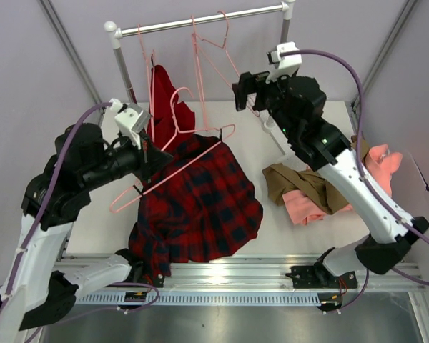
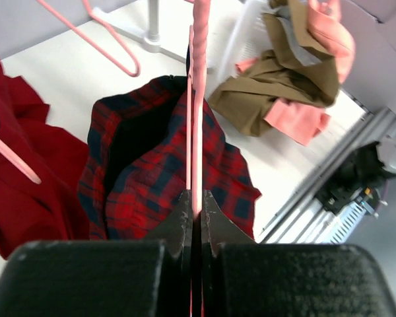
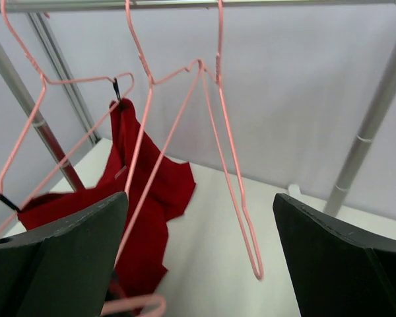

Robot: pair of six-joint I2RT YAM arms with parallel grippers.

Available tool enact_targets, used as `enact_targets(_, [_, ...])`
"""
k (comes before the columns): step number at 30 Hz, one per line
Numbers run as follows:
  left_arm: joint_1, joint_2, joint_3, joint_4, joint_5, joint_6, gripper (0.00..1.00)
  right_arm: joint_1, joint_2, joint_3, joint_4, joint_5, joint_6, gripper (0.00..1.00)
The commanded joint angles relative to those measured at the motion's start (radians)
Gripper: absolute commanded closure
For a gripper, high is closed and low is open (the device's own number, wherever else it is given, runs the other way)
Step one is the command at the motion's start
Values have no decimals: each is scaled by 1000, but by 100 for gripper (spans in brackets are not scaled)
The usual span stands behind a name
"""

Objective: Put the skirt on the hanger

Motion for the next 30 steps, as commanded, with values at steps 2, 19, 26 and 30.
enact_targets(2, [-1, -75, -23, 41, 78, 3, 100, 5, 122, 170, 4, -23, 48, 1])
enact_targets(19, [-1, -124, -106, -42, -187, -42, 100, 75, 664, 714, -87, 18, -34, 34])
enact_targets(26, [-1, -115, -71, -57, -210, -36, 100, 71, 736, 752, -73, 79, -37, 68])
enact_targets(30, [-1, -95, -26, -63, -255, -34, 100, 58, 740, 763, -71, 180, -36, 99])
